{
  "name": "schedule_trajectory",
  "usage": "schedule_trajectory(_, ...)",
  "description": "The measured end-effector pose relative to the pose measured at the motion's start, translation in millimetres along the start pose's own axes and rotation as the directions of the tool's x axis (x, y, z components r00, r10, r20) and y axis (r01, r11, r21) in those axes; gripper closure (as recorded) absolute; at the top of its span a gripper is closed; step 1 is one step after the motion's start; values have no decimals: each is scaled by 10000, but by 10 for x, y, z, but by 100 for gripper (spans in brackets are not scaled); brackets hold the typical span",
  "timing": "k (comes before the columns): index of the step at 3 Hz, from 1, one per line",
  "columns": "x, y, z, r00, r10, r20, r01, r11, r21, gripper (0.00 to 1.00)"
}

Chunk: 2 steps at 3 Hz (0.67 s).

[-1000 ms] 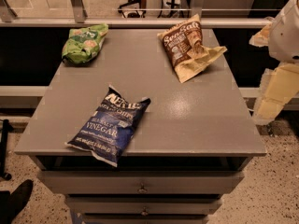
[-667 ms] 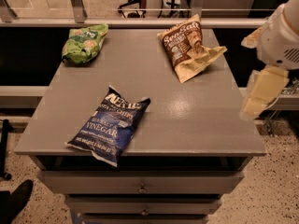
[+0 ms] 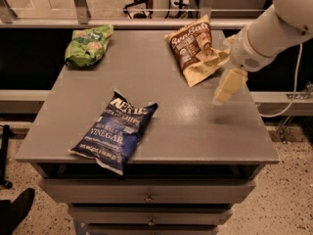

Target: Pick brown chip bag

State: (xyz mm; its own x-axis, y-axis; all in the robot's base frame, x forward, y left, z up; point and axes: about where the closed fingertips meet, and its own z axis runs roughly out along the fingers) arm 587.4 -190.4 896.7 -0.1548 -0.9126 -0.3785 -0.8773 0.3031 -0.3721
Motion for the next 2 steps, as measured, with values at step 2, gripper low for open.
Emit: schedule_trajectory(2,-243,-924,584,9923,207,1217,-355,9921,1204,0)
